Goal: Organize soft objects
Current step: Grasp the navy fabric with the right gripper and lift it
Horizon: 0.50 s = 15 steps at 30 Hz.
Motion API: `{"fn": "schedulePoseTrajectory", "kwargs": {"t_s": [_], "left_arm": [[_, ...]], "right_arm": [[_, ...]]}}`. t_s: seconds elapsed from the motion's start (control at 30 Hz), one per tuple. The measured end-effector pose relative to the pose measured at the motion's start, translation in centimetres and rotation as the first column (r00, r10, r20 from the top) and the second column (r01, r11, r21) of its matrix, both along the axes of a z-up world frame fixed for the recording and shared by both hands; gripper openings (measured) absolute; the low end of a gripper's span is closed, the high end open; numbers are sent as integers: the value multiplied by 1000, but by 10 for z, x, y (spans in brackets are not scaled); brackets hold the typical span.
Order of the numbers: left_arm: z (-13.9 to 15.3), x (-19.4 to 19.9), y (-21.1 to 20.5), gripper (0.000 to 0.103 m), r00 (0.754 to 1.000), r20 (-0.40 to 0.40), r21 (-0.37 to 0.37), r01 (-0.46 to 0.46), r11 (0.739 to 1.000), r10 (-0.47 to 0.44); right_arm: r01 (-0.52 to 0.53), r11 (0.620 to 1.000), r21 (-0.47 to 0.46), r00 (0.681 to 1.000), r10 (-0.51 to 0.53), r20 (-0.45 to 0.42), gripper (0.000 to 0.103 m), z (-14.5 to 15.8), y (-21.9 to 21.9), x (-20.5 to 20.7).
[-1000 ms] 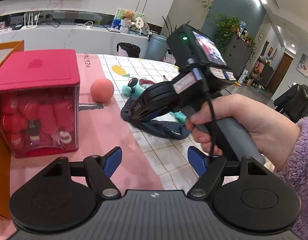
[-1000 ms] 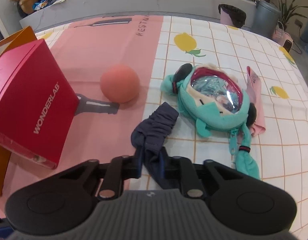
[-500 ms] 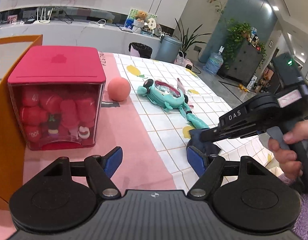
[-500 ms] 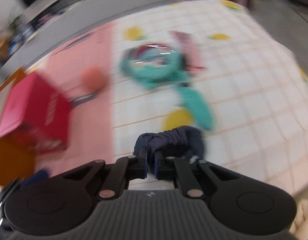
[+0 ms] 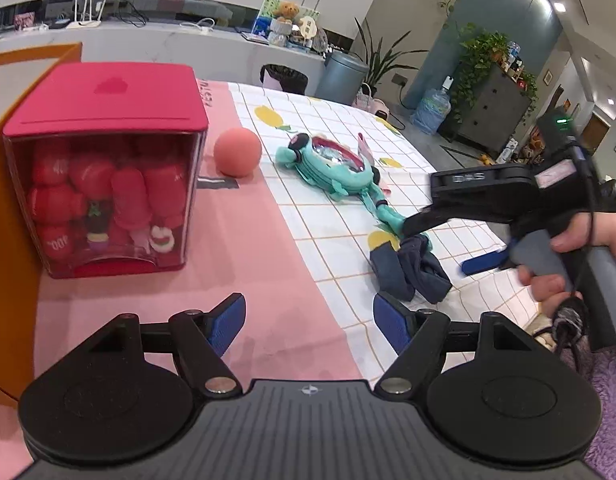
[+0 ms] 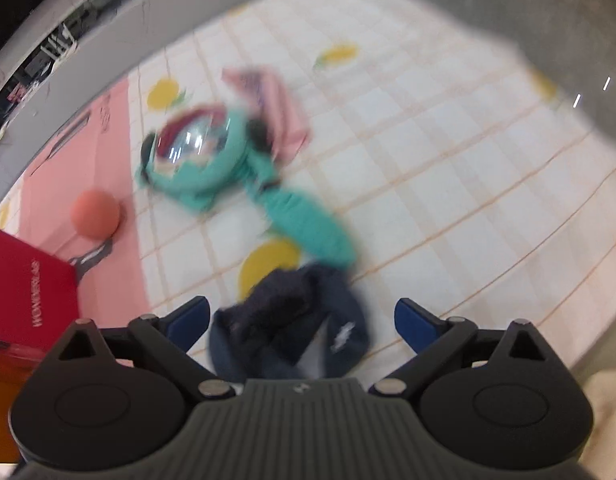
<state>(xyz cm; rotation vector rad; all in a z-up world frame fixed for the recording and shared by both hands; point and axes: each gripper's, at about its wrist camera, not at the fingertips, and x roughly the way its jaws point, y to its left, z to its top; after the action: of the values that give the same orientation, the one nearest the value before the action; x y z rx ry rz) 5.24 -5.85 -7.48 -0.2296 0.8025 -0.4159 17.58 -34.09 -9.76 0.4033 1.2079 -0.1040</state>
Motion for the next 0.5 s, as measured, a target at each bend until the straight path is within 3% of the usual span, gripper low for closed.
{"fn": "schedulePoseTrajectory", "kwargs": {"t_s": [0.07,0.23,0.33,0.43,0.47,0.5], "left_arm": [[1,-2,-1,86,1000,4,9,1,1000,-1],[2,-3,-2,86,1000,6,11,0,1000,0],[2,-2,0,85,1000,-10,-4,-3,1000,2],[4,-2,1,85,1000,-7,-5,-7,1000,7],[4,-2,1,85,1000,-6,-4,-9,1000,9],[4,-2,1,85,1000,-7,-3,-10,1000,10]], "right_arm": [[-24,1000,13,999,25,-41,97,-9,9,5],[-24,997,-70,999,21,-48,94,-16,23,9],[-75,986,-148,997,70,-38,84,-16,33,7],[-125,971,-205,992,122,-27,67,-14,40,4],[-129,967,-218,992,128,-18,49,-12,40,3],[-122,966,-229,992,124,-5,21,-10,40,3]]}}
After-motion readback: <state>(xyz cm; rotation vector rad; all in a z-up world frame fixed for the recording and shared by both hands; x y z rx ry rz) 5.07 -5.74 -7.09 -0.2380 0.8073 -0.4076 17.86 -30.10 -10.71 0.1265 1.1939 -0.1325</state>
